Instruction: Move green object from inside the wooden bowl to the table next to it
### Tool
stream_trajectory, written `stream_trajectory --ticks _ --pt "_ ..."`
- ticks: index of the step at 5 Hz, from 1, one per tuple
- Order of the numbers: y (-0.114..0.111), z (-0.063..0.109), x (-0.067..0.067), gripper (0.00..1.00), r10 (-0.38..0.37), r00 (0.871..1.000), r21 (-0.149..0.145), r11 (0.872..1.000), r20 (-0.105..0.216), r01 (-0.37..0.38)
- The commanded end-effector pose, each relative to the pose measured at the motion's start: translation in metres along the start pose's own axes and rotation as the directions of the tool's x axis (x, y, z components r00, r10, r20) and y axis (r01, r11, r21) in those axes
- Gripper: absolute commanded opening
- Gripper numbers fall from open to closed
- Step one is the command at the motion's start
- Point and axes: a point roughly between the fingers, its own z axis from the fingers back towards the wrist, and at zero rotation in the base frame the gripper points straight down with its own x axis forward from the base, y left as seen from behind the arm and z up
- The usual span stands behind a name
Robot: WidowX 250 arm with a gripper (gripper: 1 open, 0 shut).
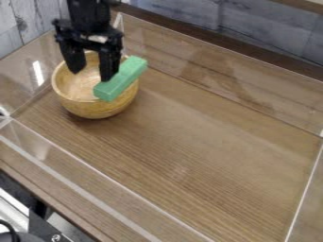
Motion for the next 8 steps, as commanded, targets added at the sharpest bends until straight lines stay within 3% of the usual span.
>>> stream_trajectory --ticks 1,2,4,5,6,8 --pt "0.014 -0.001 0.003 1.0 0.053 0.998 0.015 0.998 0.04 -0.054" --pt "0.022 -0.011 0.003 1.0 0.087 0.995 0.017 0.996 0.039 -0.088" --pt "0.031 -0.014 0.028 1.0 0.096 0.995 0.011 0.995 0.04 -0.097" --pt "0.033 -0.012 0.033 1.0 0.092 0.995 0.006 0.996 0.038 -0.092" --pt "0.036 -0.01 0.036 1.0 0.088 0.995 0.002 0.996 0.036 -0.088" --pt "0.048 -0.005 0.032 1.0 0.197 0.98 -0.014 0.98 0.034 -0.196"
